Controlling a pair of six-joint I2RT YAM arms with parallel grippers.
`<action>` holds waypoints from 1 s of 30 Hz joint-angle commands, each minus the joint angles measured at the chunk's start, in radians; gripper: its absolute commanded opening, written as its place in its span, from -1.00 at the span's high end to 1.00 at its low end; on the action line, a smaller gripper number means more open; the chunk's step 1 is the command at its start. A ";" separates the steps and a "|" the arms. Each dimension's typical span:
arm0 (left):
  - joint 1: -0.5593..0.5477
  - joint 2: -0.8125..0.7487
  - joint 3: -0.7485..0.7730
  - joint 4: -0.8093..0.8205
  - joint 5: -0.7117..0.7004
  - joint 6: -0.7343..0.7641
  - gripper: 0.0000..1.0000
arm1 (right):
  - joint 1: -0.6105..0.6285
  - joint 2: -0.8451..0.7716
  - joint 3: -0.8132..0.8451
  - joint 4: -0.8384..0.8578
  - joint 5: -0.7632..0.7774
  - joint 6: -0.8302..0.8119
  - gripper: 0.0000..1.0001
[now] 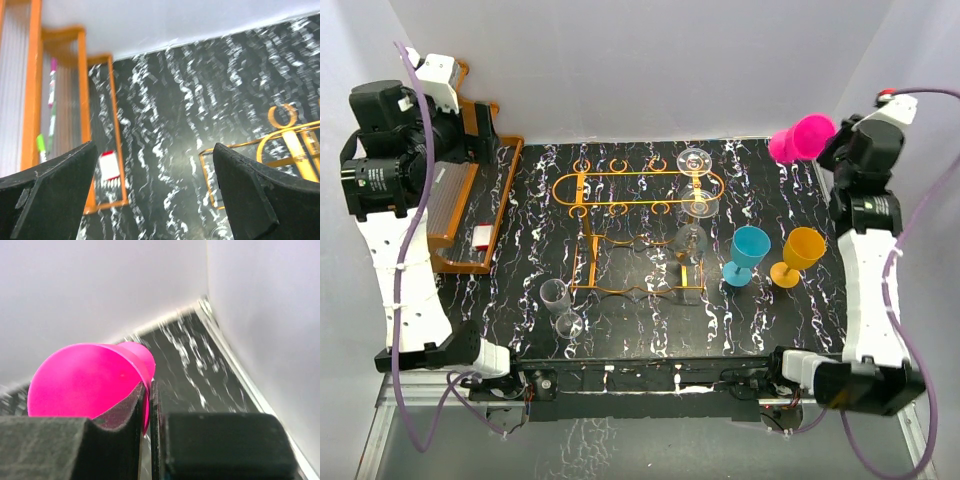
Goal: Place the wine glass upside down on the wine glass rack
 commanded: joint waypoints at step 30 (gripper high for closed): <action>-0.275 0.095 -0.142 1.066 0.714 -1.359 -0.94 | 0.381 -0.045 0.016 1.316 -0.669 -0.473 0.83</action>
